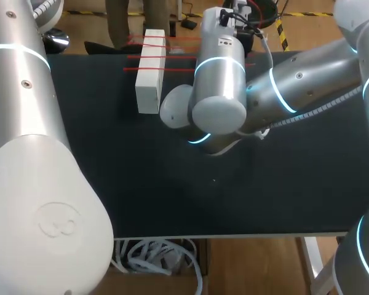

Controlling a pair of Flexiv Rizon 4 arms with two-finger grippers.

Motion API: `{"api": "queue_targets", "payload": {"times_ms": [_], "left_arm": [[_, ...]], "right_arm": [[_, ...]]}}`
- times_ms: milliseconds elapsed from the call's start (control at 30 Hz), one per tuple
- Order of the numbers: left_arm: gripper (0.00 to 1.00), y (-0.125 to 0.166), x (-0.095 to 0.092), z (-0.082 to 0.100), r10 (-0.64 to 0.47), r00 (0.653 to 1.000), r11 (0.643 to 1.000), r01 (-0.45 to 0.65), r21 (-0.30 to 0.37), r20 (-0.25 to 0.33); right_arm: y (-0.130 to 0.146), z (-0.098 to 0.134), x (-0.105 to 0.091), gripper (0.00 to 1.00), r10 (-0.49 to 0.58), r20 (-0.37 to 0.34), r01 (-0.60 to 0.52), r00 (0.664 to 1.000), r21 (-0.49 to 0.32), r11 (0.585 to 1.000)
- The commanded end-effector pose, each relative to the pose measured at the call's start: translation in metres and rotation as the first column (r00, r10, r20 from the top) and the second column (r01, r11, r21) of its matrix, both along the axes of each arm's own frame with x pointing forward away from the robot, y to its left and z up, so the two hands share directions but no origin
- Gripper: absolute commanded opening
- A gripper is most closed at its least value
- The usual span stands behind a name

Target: Grab the tape and strap the tape.

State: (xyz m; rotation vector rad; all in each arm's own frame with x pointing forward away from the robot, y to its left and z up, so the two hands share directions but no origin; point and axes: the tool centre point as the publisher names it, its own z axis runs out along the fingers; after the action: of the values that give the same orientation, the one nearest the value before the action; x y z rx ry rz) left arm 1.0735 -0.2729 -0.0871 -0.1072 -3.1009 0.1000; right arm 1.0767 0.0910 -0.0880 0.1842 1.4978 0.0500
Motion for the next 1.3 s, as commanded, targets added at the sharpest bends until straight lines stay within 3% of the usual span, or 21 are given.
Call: {"api": "queue_targets", "payload": {"times_ms": [33, 1300], "left_arm": [[0.0, -0.002, 0.0015, 0.002, 0.0, 1.0, 1.0, 0.0, 0.006, -0.005], [0.0, -0.002, 0.0015, 0.002, 0.0, 1.0, 1.0, 0.0, 0.006, -0.005]], "right_arm": [[0.0012, 0.0026, -0.0008, 0.0, 0.001, -0.008, -0.001, 1.0, -0.002, 1.0], [0.0072, 0.0049, 0.0011, 0.0, 0.017, -0.002, -0.017, 1.0, -0.001, 1.0]]}}
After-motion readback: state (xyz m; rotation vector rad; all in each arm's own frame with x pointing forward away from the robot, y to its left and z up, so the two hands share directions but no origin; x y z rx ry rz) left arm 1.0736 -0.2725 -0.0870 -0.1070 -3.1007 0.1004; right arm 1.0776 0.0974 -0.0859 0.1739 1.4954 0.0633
